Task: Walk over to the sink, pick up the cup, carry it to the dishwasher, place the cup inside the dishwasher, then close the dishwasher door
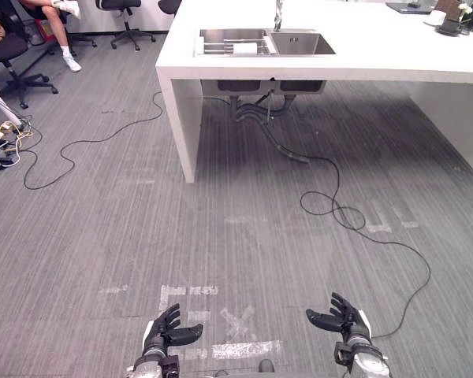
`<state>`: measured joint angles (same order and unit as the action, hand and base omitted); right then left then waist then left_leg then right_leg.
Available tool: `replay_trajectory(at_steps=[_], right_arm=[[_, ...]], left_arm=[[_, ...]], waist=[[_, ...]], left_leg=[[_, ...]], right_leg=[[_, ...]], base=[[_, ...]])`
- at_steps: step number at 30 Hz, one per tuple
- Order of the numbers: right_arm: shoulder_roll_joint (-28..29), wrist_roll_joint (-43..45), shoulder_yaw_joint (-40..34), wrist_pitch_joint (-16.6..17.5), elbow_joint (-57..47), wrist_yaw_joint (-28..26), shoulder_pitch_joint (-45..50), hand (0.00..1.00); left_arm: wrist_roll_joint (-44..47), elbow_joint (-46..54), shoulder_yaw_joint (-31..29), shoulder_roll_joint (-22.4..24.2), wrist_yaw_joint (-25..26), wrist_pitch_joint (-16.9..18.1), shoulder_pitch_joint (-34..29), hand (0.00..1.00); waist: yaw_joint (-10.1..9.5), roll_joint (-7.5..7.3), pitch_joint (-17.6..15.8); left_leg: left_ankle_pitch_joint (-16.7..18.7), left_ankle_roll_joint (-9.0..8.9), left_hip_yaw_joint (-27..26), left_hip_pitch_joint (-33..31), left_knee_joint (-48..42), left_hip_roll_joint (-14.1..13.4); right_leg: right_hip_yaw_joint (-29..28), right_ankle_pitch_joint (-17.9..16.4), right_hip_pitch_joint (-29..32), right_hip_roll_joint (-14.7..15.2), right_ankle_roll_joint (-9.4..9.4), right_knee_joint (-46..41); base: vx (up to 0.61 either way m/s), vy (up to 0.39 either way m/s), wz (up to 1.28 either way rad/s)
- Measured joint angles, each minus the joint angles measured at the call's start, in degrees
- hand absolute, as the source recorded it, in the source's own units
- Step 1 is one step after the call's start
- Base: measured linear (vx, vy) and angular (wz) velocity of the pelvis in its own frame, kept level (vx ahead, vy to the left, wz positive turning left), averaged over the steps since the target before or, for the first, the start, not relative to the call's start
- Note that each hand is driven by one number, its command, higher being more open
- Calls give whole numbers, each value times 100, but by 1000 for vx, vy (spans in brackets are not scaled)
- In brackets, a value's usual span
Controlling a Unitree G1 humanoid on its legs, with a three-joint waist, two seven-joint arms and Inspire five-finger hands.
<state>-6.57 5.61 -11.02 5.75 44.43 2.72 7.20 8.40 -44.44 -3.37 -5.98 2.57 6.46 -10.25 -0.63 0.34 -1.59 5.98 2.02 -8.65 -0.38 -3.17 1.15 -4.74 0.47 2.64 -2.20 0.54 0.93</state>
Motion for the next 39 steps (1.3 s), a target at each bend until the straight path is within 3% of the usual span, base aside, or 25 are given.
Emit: replay_trajectory(at_steps=[4, 7, 9, 11, 13, 16, 18, 19, 20, 21, 23, 24, 26, 29, 31, 32, 33, 34, 35, 36, 37, 38, 39], right_arm=[[-23, 0, -1, -2, -38, 52, -117, 90], [-77, 0, -5, -4, -39, 114, -233, 90], [-73, -2, 13, -5, -40, 118, -265, 90], [-66, -5, 31, -27, -41, 117, -256, 90], [-73, -6, 28, -72, -45, 124, -236, 90], [-104, -13, 31, -103, -62, 124, -284, 90], [-170, -13, 42, -108, -65, 125, -312, 90], [-281, -13, 63, -111, -67, 129, -305, 90], [-329, -16, 62, -115, -67, 136, -329, 90], [-368, -15, 57, -115, -74, 159, -434, 90], [-365, -16, 69, -124, -135, 164, -427, 90], [-355, -13, 116, -133, -293, 174, -333, 90], [-279, -3, 253, -87, -846, 227, -98, 90], [-113, 4, 250, -40, -1097, 252, -108, 90], [13, 102, 248, -36, -1091, 279, -105, 90], [31, 134, 249, -39, -1046, 281, -104, 90], [33, 180, 209, -46, -844, 290, -148, 90], [32, 185, 168, -46, -726, 289, -187, 90], [11, 208, 113, -47, -509, 303, -246, 90], [14, 211, 120, -55, -370, 314, -287, 90], [110, 210, 149, -104, -126, 314, -368, 90], [134, 207, 141, -111, -68, 308, -378, 90], [135, 200, 132, -112, -41, 310, -381, 90]], left_arm=[[68, 289, -4, 7, 4, -1, 7, 90], [94, 455, 12, 47, 3, 0, 51, 90], [125, 576, 62, 39, 12, 3, 94, 90], [181, 589, 152, 11, 23, 2, 96, 90], [181, 588, 209, 18, 70, -21, 41, 90], [186, 588, 227, 25, 120, -36, 125, 90], [238, 588, 228, 12, 132, -31, 222, 90], [236, 529, 232, 7, 136, -32, 267, 90], [235, 500, 230, 38, 139, -33, 278, 90], [235, 471, 214, 57, 137, -31, 289, 90], [234, 386, 183, 143, 137, -44, 346, 90], [234, 400, 135, 247, 132, -44, 317, 90], [235, 619, 144, 487, 114, -41, 209, 90], [235, 884, 169, 673, 105, -52, 139, 90], [235, 1080, 169, 682, 104, -38, 65, 90], [235, 1077, 169, 681, 104, -39, 61, 90], [235, 1025, 167, 695, 105, -42, 57, 90], [235, 1009, 167, 697, 107, -44, 45, 90], [235, 994, 167, 701, 111, -43, 14, 90], [235, 949, 165, 697, 114, -42, 21, 90], [235, 815, 146, 564, 136, -42, 86, 90], [232, 723, 152, 490, 131, -58, 160, 90], [231, 698, 157, 488, 132, -79, 176, 90]], waist=[[-12, 53, -36], [-3, 125, -129], [8, 131, -302], [24, 99, -447], [46, 82, -472], [179, 123, -534], [213, 125, -561], [226, 110, -572], [220, 197, -544], [240, 275, -538], [286, 305, -563], [282, 303, -572], [155, 253, -651], [-20, 208, -680], [-94, 191, -689], [-117, 184, -694], [-178, 175, -704], [-203, 192, -693], [-272, 292, -682], [-319, 312, -669], [-331, 47, -671], [-332, -30, -692], [-322, -42, -696]], left_leg=[[290, 24, -185, -293, -443, -73], [583, 92, -273, -360, -827, -50], [876, 167, -281, -244, -1114, -24], [1026, 218, -245, -19, -1197, 16], [1204, 203, -197, 154, -1274, 57], [1358, 115, 54, 391, -1248, -39], [1426, -71, 213, 557, -1090, -132], [1567, -287, 334, 753, -1081, -206], [1592, -333, 337, 756, -1126, -316], [1556, -401, 338, 683, -1445, -515], [1367, -553, 326, 422, -2553, -702], [975, -536, 334, 103, -3595, -839], [825, -504, 113, -774, -5750, -1309], [876, -426, -103, -1610, -5994, -1559], [892, -433, -241, -2056, -5162, -1493], [892, -434, -272, -2127, -4736, -1409], [770, -459, -277, -2177, -3463, -1114], [564, -481, -227, -2147, -2866, -990], [-160, -436, -56, -2060, -1919, -875], [-393, -141, -59, -2001, -1908, -814], [-157, -39, -173, -1973, -1990, -563], [126, 97, -225, -2015, -2197, -431], [261, 137, -272, -1981, -2271, -398]], right_leg=[[-165, -149, 293, -54, -21, -310], [-216, -779, 748, -51, -140, -1462], [42, -1169, 1193, 0, -372, -2865], [486, -1293, 1614, 177, -387, -4045], [872, -1560, 1860, 455, -296, -4472], [1107, -1655, 2239, 550, -317, -4012], [1137, -1306, 2341, 486, -296, -3203], [1243, -510, 2239, 476, 322, -3086], [1299, -598, 2215, 395, 377, -3108], [1397, -771, 2065, 226, 643, -3054], [1512, -869, 1582, 89, 796, -2767], [1538, -890, 1180, 19, 830, -2514], [1433, -947, 221, -68, 923, -1962], [1188, -977, -362, -58, 969, -1508], [1087, -1021, -660, 26, 1018, -1237], [1062, -1050, -744, 88, 1002, -1172], [962, -1152, -887, 258, 829, -1124], [917, -1225, -913, 312, 721, -1120], [802, -1390, -969, 315, 448, -1126], [711, -1477, -1000, 335, 305, -1151], [552, -1609, -1021, 622, 98, -1225], [345, -1731, -932, 768, -88, -1553], [247, -1772, -811, 829, -160, -1848]], base=[[74, 28, -26], [57, 42, -14], [36, 31, -2], [72, 32, 7], [179, 37, 13], [315, -31, 39], [480, -141, 53], [502, -164, 27], [715, -245, 17], [504, -184, 2], [509, -194, 16], [495, -172, 17], [466, -119, -15], [323, 0, -33], [259, 111, -21], [339, 210, -14], [354, 232, -17], [448, 312, -30], [310, 243, -34], [408, 315, -31], [417, 295, -11], [499, 332, 0], [490, 315, -14]])
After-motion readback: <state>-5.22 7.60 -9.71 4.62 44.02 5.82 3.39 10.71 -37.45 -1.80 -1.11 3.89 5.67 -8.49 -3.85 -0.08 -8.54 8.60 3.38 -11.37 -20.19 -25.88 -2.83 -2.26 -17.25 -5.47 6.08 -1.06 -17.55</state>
